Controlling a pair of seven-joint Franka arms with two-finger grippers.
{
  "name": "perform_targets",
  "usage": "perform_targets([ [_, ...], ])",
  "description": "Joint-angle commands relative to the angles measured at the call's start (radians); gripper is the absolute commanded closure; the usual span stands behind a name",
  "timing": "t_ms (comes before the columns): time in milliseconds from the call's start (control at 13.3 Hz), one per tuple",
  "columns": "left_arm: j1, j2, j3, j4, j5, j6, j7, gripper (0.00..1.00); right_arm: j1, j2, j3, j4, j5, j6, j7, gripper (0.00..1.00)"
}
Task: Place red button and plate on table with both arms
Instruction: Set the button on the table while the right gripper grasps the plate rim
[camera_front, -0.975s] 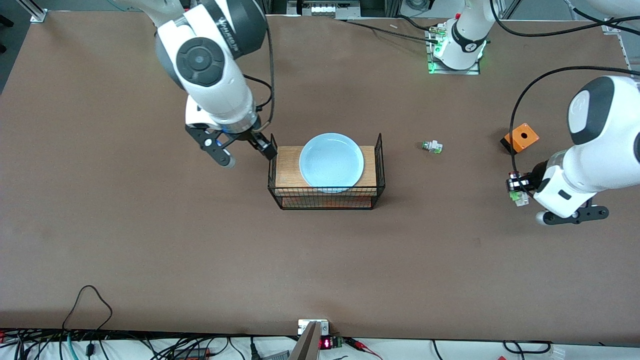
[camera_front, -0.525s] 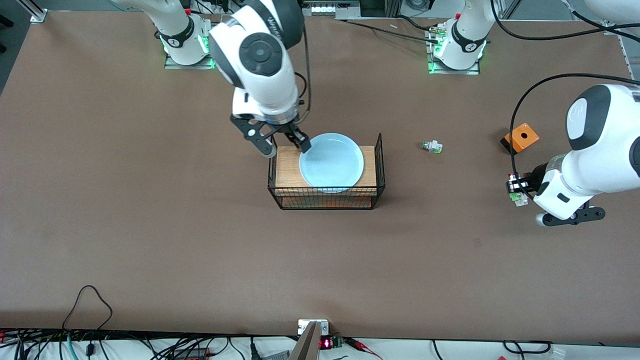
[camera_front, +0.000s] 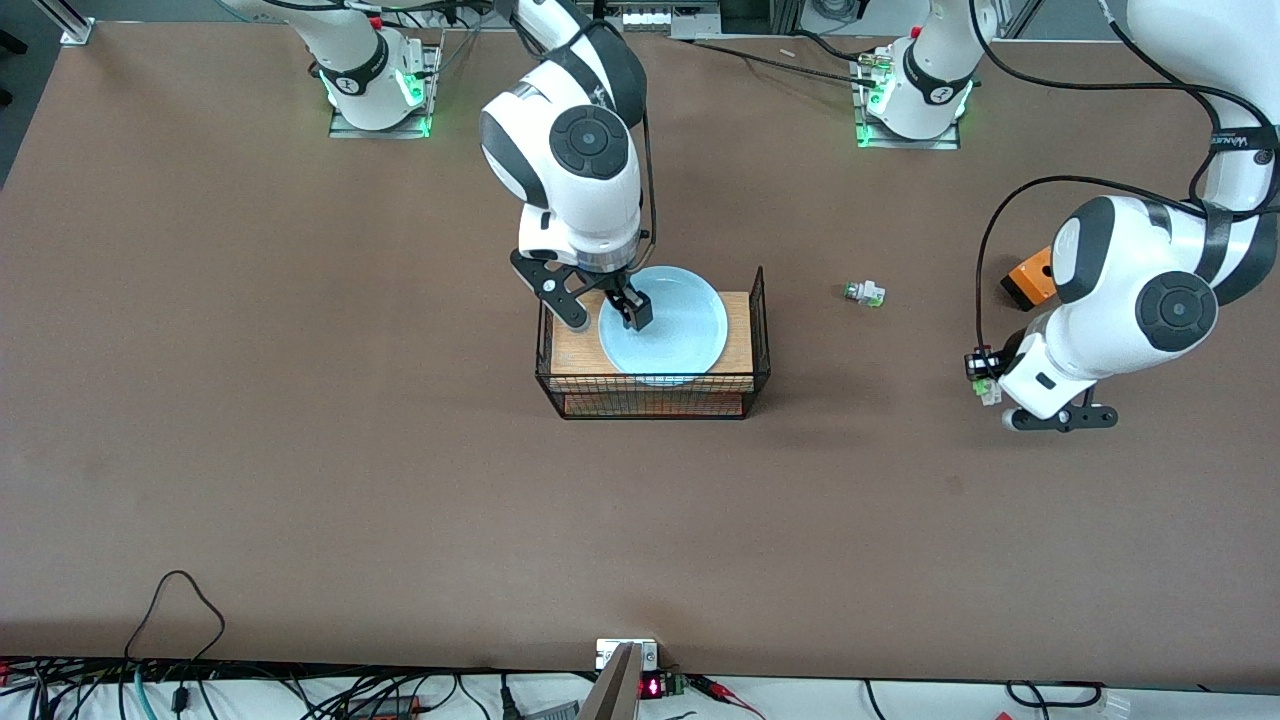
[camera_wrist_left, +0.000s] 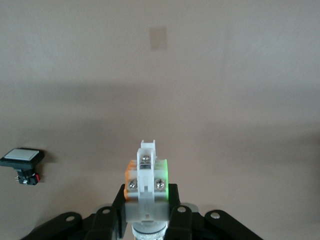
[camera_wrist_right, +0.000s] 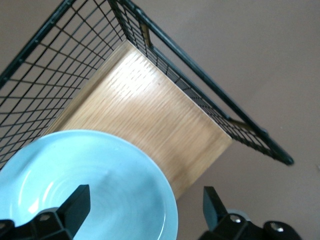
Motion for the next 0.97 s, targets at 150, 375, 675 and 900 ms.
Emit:
perform_targets([
  [150,0.025,-0.048,-0.001,-0.208,-0.014,0.196,0.06,1.0,0.021,0.048,-0.003,0.029,-0.048,0.001,0.015,0.09],
  [375,0.037,-0.04,-0.001,-0.3,-0.014,0.348,0.064,1.0,0.023,0.057,-0.001,0.029,-0.048,0.001,0.015,0.23],
  [675,0.039,0.04,0.005,-0.365,-0.009,0.48,0.061,1.0,0.021,0.056,-0.003,0.029,-0.048,-0.002,-0.003,0.5],
  [900,0.039,0.074,0.02,-0.395,-0.002,0.552,0.063,1.0,0.023,0.051,-0.001,0.029,-0.044,-0.012,-0.014,0.65],
])
